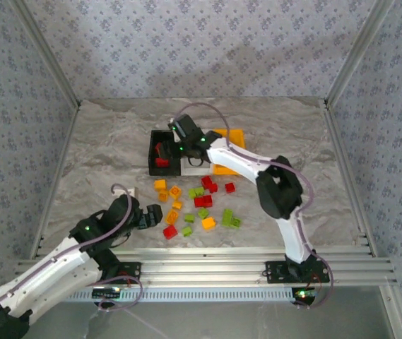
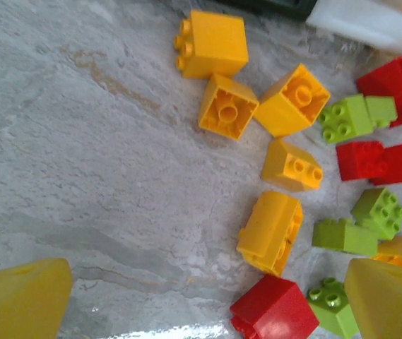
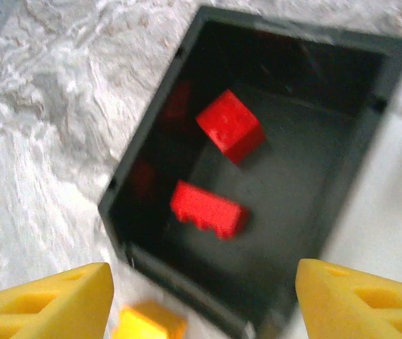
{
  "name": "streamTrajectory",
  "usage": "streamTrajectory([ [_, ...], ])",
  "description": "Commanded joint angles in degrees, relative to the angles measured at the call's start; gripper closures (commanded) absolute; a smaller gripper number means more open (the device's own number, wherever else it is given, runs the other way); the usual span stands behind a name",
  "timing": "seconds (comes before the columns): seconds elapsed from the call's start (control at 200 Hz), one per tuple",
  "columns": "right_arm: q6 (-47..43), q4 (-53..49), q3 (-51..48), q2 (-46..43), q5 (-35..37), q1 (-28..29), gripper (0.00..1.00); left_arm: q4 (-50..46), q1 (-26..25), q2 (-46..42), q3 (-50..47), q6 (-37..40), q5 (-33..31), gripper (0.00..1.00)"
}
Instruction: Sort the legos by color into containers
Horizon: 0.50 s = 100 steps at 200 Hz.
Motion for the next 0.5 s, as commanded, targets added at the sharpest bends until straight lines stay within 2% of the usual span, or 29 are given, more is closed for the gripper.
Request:
streamTrajectory([
  [0.0,3.3,5.1,-10.7,-12.5,2.8,-0.1,0.29,4.8,0.2,7.0,4.3,4.8,4.6,0.06],
  [0.09,4.6,6.2,-20.3,-19.6,4.3,-0.6,0.29,6.5,-0.2,17.2,7.6,7.9,6.2,0.12],
  [0.21,6.9,8.1,-32.0,-28.2,4.7,-2.1,0.29,6.9,-1.8,29.2,12.3,11.3,4.7,0.19],
  [0.325,7.7,8.1,-39.0,-34.7,6.2,-2.6,0.29,7.2,-2.6,35.3,14.1,13.1,3.0,0.25],
  [0.495,8.4,7.6,-44.0,-40.6,8.0,-3.2,0.28,7.7,-3.6,41.7,15.5,14.7,2.5,0.31],
])
